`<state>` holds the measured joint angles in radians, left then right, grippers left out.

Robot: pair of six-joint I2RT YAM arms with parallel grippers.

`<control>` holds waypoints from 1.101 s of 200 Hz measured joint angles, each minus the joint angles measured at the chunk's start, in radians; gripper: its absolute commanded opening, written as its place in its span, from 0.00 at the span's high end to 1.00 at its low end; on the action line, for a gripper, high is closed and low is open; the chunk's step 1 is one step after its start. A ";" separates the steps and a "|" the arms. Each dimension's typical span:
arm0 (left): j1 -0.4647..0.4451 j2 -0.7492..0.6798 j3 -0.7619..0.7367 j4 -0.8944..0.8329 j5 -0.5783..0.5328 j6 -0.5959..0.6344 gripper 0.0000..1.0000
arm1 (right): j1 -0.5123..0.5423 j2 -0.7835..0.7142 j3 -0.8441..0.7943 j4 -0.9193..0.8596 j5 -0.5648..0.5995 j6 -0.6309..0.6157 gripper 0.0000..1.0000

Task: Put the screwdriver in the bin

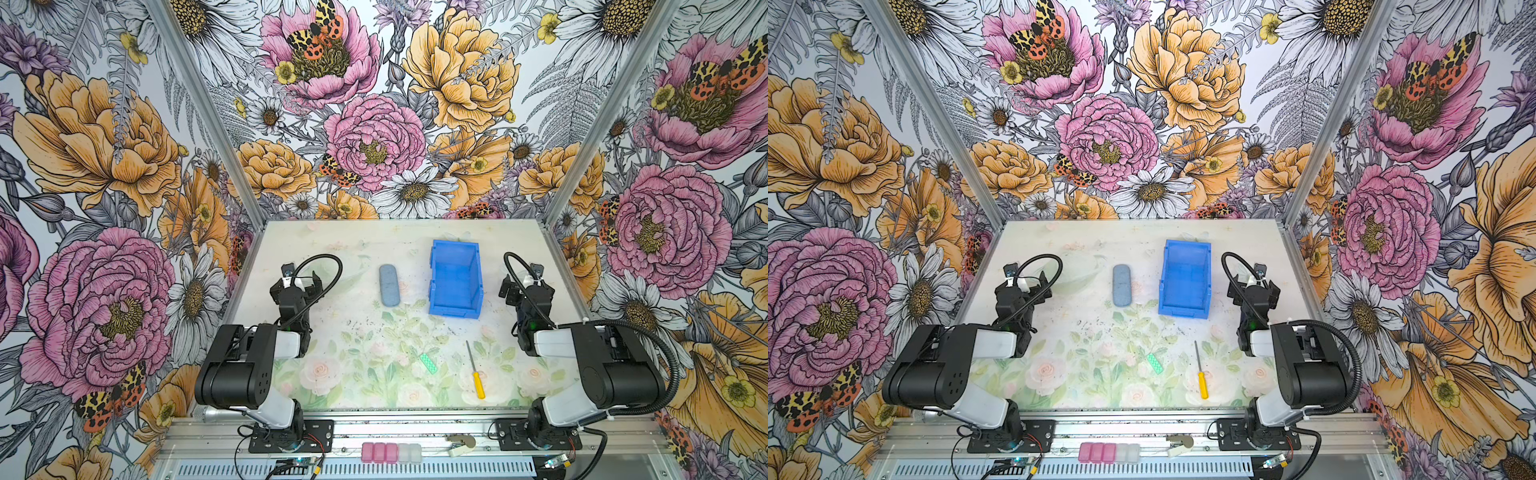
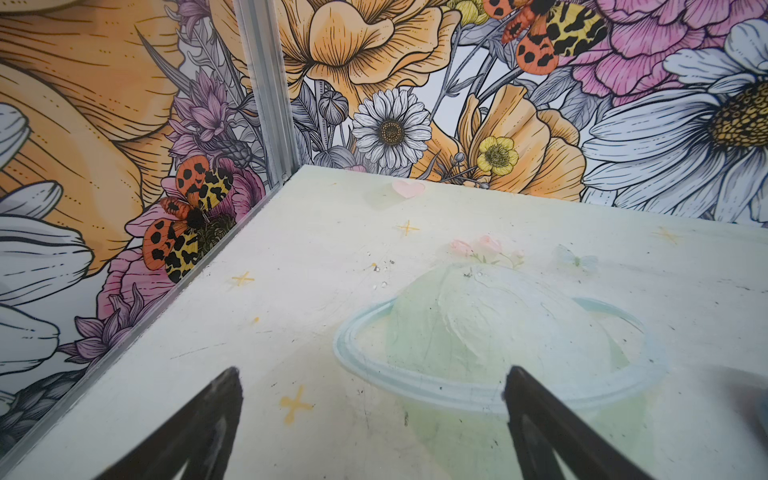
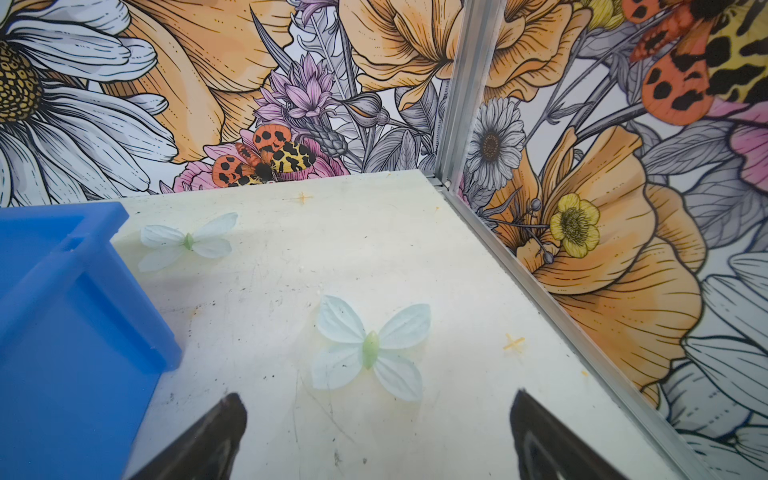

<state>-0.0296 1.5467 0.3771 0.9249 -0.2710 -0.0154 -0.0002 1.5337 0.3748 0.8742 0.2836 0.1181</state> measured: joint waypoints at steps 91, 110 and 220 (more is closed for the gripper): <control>0.000 0.000 0.000 0.000 0.000 0.000 0.01 | 0.000 0.000 0.000 0.000 0.000 0.000 0.01; 0.000 0.000 0.000 0.000 0.000 0.000 0.01 | 0.000 0.000 0.000 0.000 0.000 0.000 0.01; 0.022 -0.117 0.000 -0.095 0.030 -0.004 0.01 | 0.001 -0.100 -0.011 -0.075 0.002 0.000 0.00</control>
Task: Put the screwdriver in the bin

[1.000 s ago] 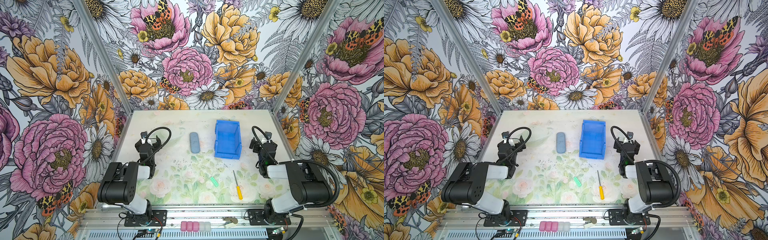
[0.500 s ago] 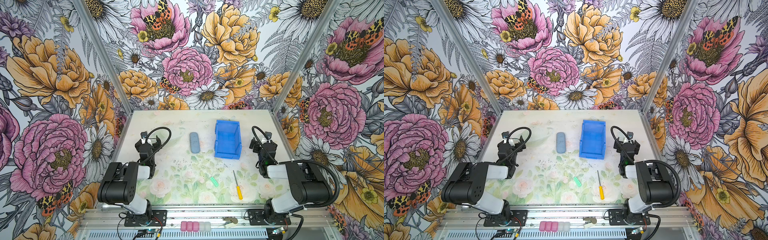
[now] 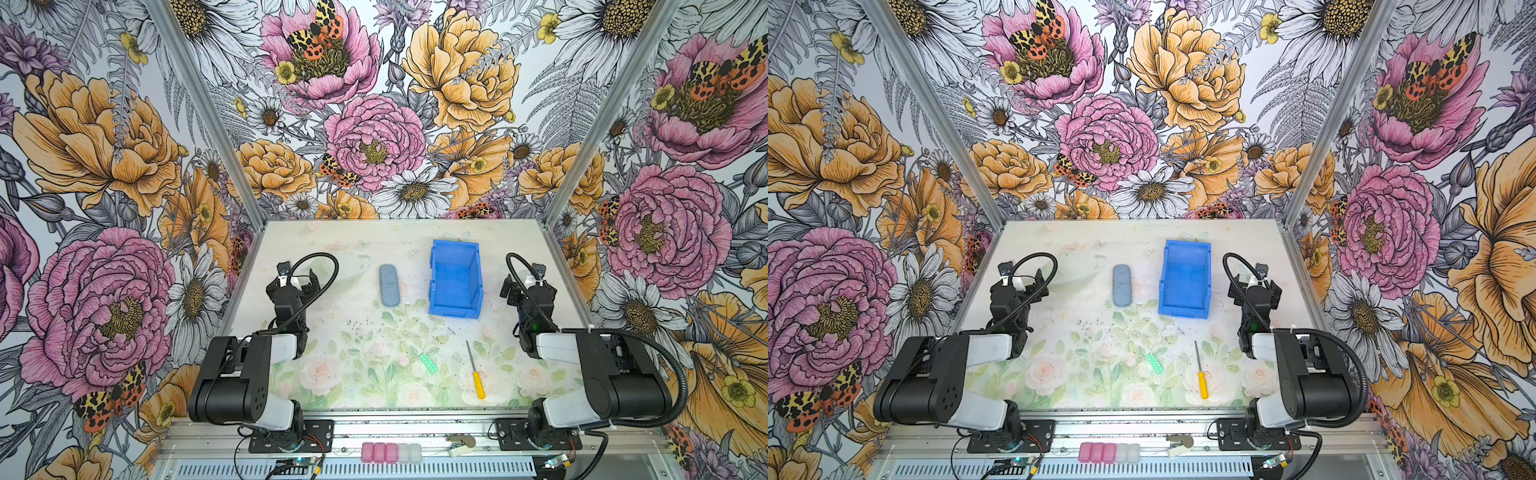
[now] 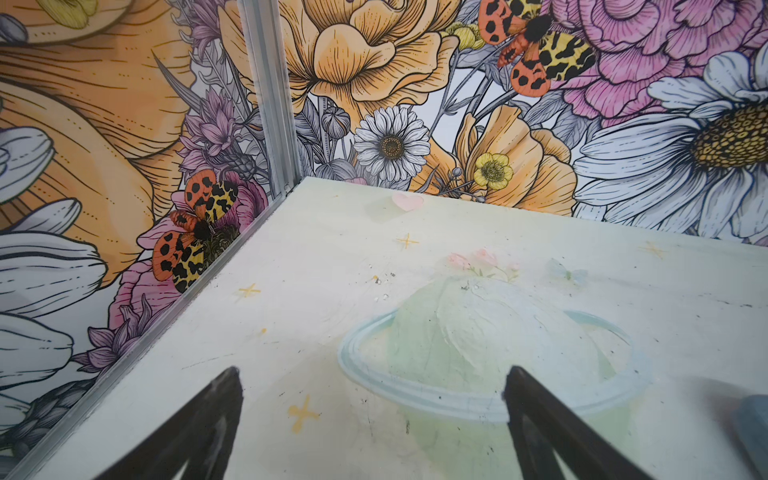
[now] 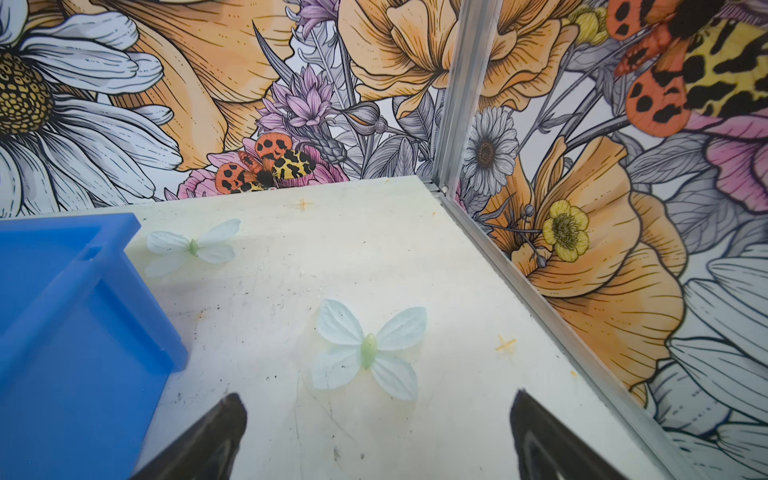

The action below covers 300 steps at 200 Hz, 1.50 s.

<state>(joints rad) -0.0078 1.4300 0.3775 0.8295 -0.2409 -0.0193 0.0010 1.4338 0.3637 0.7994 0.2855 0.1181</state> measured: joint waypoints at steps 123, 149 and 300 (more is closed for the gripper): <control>-0.021 -0.380 0.219 -0.750 0.035 -0.163 0.01 | 0.063 -0.486 0.352 -1.023 0.114 0.301 0.01; -0.059 -0.430 0.253 -0.891 0.076 -0.227 0.01 | 0.116 -0.491 0.410 -1.241 0.102 0.395 0.00; -0.286 -0.510 0.323 -1.148 0.369 -0.364 0.01 | 0.623 -0.437 0.482 -1.667 0.012 0.705 0.00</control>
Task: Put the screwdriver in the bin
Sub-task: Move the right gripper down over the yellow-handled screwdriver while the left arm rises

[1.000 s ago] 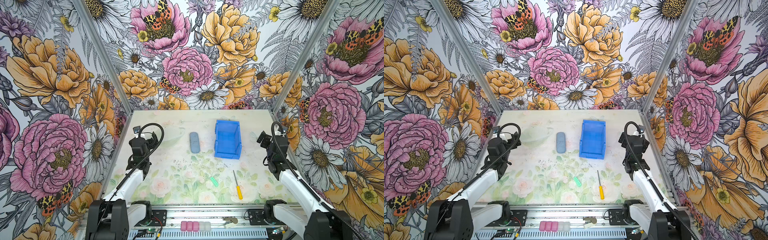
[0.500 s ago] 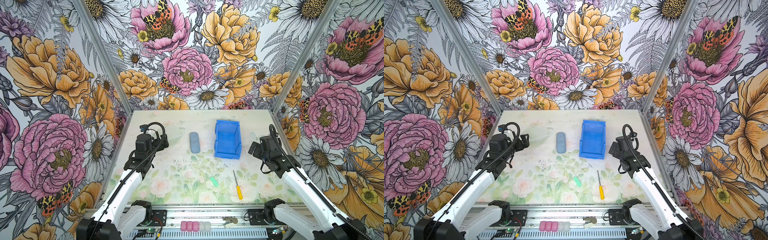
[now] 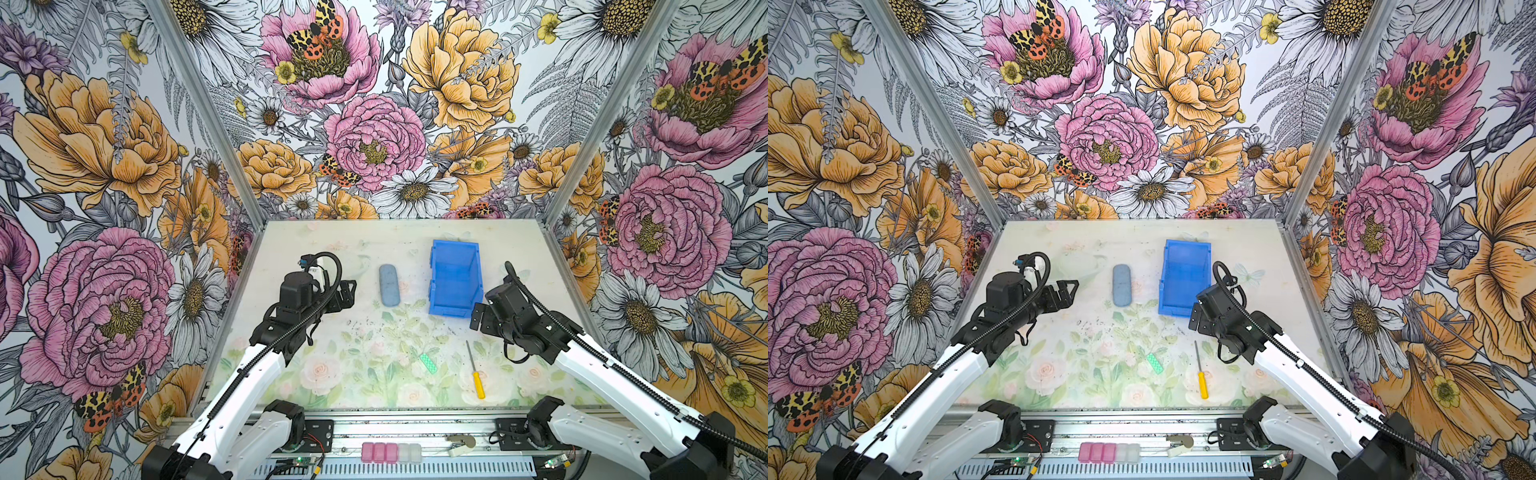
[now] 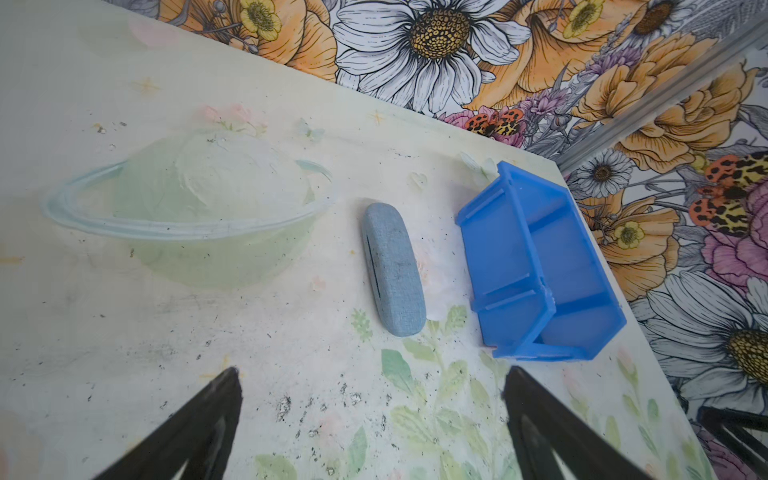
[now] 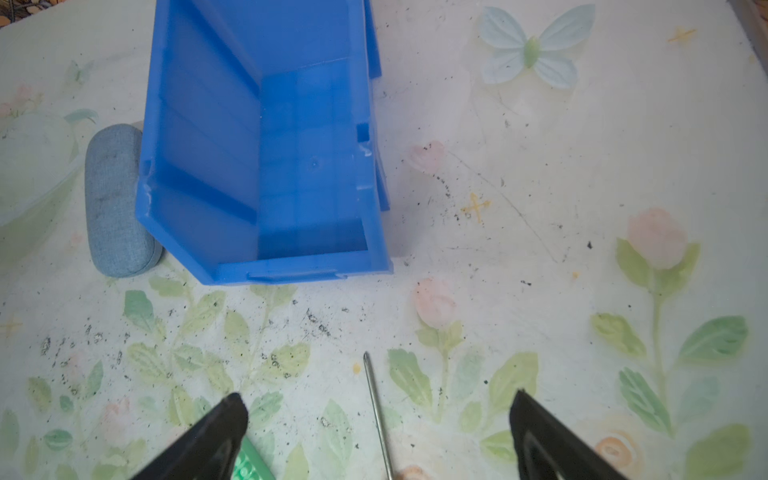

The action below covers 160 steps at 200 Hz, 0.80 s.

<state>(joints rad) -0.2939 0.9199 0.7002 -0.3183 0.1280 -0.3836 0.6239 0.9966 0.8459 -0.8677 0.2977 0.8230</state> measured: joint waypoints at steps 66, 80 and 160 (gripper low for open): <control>-0.085 -0.026 -0.021 0.001 0.073 0.017 0.01 | 0.117 0.050 -0.062 -0.013 -0.022 0.037 0.01; -0.098 -0.034 -0.027 0.000 0.076 0.016 0.01 | 0.124 0.060 -0.074 -0.010 -0.034 0.037 0.01; -0.103 -0.038 -0.040 0.001 0.076 0.016 0.01 | 0.158 0.092 -0.188 0.032 -0.109 0.061 0.03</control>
<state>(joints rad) -0.3973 0.8822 0.6598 -0.3176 0.2039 -0.3679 0.7818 1.0882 0.6575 -0.8360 0.1883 0.8837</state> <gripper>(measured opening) 0.986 0.976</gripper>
